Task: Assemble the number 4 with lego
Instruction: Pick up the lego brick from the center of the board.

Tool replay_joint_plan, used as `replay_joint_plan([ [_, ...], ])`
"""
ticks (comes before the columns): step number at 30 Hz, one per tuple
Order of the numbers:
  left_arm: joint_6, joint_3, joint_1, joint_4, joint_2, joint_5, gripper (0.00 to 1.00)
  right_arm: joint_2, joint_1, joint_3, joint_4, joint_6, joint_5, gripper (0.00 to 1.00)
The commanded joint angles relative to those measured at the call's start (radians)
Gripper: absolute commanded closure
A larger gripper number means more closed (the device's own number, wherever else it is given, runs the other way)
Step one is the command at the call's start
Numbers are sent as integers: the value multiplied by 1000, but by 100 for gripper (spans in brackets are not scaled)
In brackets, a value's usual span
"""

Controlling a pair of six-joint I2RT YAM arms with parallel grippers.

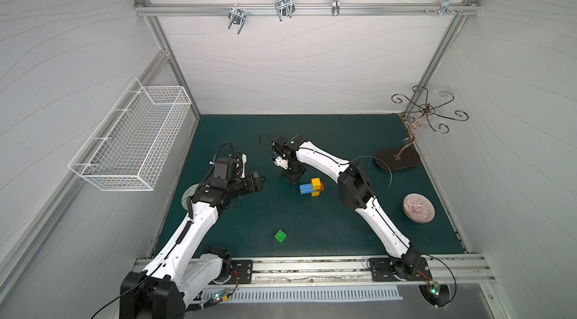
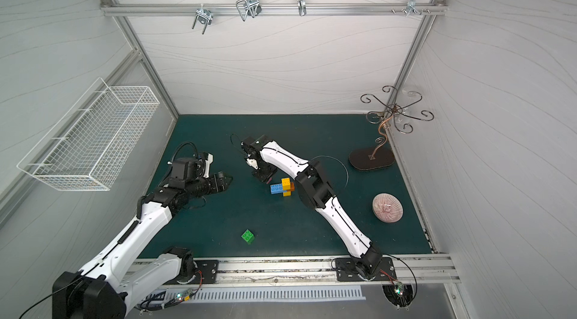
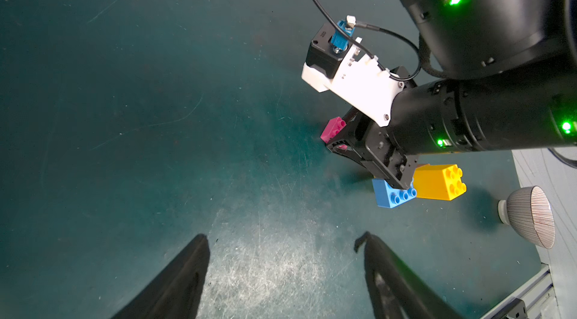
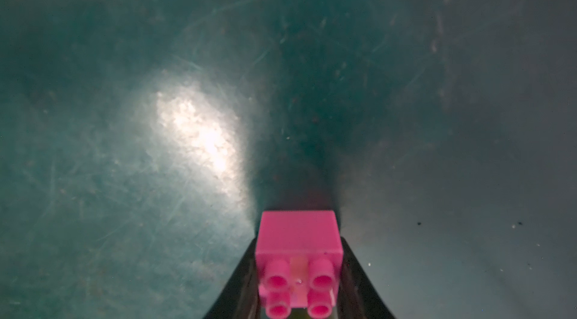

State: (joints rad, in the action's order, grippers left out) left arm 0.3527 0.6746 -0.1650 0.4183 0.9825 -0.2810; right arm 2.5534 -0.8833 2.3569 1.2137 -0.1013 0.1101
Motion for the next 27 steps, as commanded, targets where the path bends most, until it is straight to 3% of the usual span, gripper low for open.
replay_joint_plan([
  [1,8,3,5,-23,-16,-1,20,-32,-6,4,0,3,28,67],
  [9,6,4,5,-24,-16,-9,20,-73,-3,56,46,40,57,74],
  [17,-11,10,5,-28,-13,-22,20,-156,31,151,185,180,48,77],
  [27,-41,64,-48,-45,41,-15,18,-289,52,40,311,411,59,79],
])
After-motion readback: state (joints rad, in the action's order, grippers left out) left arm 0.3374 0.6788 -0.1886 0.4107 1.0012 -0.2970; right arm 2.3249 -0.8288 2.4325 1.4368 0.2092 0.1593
